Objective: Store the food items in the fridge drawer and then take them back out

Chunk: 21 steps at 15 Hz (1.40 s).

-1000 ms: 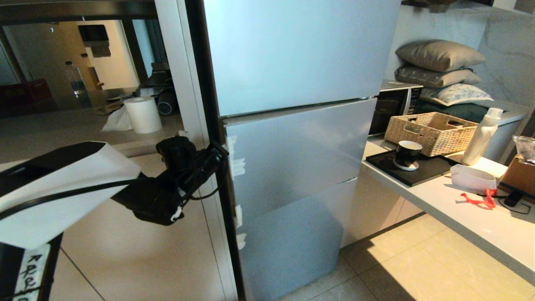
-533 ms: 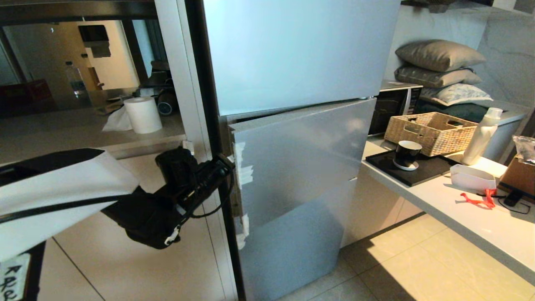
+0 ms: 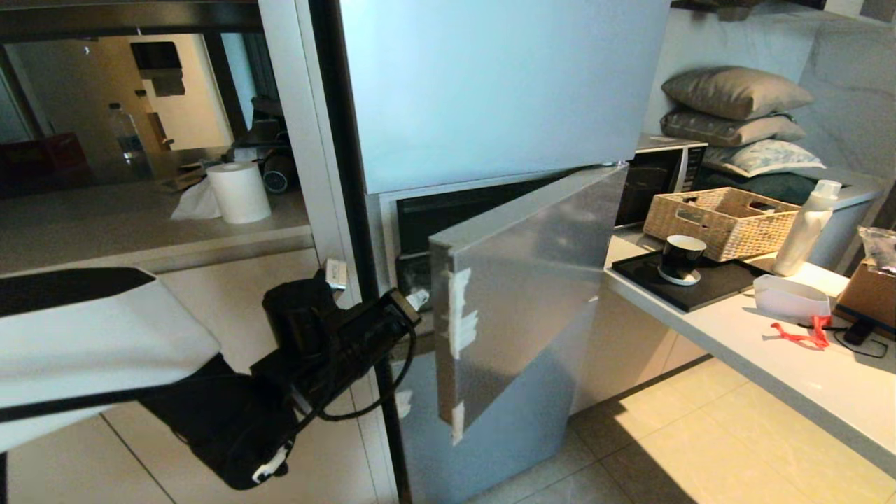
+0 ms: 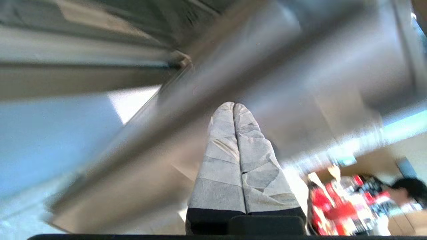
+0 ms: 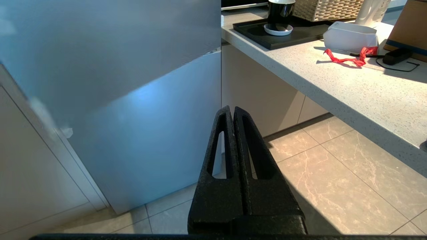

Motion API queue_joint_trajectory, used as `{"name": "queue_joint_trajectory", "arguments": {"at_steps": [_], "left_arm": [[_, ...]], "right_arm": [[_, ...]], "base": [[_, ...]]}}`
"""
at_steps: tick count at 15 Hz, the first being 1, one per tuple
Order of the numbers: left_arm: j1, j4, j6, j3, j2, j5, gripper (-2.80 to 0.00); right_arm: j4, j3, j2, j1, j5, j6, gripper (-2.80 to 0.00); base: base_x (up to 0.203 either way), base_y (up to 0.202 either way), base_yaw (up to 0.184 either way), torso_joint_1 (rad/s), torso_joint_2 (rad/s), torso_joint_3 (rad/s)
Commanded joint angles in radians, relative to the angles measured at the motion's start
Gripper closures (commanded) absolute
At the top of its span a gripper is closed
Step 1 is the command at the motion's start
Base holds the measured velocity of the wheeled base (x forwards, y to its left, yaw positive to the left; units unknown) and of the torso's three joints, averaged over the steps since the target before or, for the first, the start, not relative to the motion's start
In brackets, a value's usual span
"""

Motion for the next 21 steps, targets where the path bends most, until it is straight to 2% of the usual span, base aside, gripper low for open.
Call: {"name": "queue_joint_trajectory", "arguments": {"at_steps": [1,5,6,7,8,9,10,12,14,17,18,19,21], "left_arm": [[-0.059,-0.015,-0.004,0.084,-0.088,0.026,0.00],[-0.103,-0.019,-0.004,0.213,-0.235,0.076,0.00],[-0.103,-0.015,0.011,0.236,-0.300,0.081,0.00],[-0.100,-0.005,0.062,0.260,-0.367,0.085,0.00],[-0.092,0.016,0.175,0.282,-0.428,0.091,0.00],[-0.074,0.042,0.345,0.299,-0.492,0.099,0.00],[-0.051,0.072,0.481,0.311,-0.563,0.106,0.00],[-0.013,0.165,0.649,0.322,-0.736,0.114,0.00],[0.004,0.337,0.734,0.326,-0.929,0.125,0.00],[0.021,0.739,0.783,0.324,-1.330,0.198,0.00],[0.047,0.879,0.791,0.324,-1.443,0.223,0.00],[0.105,0.994,0.796,0.336,-1.547,0.245,0.00],[0.277,1.163,0.807,0.387,-1.679,0.284,0.00]], "right_arm": [[0.000,0.000,0.001,0.000,0.000,0.001,0.00],[0.000,0.000,0.001,0.000,0.000,0.001,0.00],[0.000,0.000,0.001,0.000,0.000,0.001,0.00],[0.000,0.000,0.001,0.000,0.000,0.001,0.00],[0.000,0.000,0.001,0.000,0.000,0.001,0.00],[0.000,0.000,0.001,0.000,0.000,0.001,0.00],[0.000,0.000,0.001,0.000,0.000,0.001,0.00],[0.000,0.000,0.001,0.000,0.000,0.001,0.00],[0.000,0.000,0.001,0.000,0.000,0.001,0.00],[0.000,0.000,0.001,0.000,0.000,0.001,0.00],[0.000,0.000,0.001,0.000,0.000,0.001,0.00],[0.000,0.000,0.001,0.000,0.000,0.001,0.00],[0.000,0.000,0.001,0.000,0.000,0.001,0.00]], "base": [[0.000,0.000,0.000,0.000,0.00,0.000],[0.000,0.000,0.000,0.000,0.00,0.000],[0.000,0.000,0.000,0.000,0.00,0.000],[0.000,0.000,0.000,0.000,0.00,0.000],[0.000,0.000,0.000,0.000,0.00,0.000],[0.000,0.000,0.000,0.000,0.00,0.000],[0.000,0.000,0.000,0.000,0.00,0.000],[0.000,0.000,0.000,0.000,0.00,0.000],[0.000,0.000,0.000,0.000,0.00,0.000],[0.000,0.000,0.000,0.000,0.00,0.000],[0.000,0.000,0.000,0.000,0.00,0.000],[0.000,0.000,0.000,0.000,0.00,0.000],[0.000,0.000,0.000,0.000,0.00,0.000]]}}
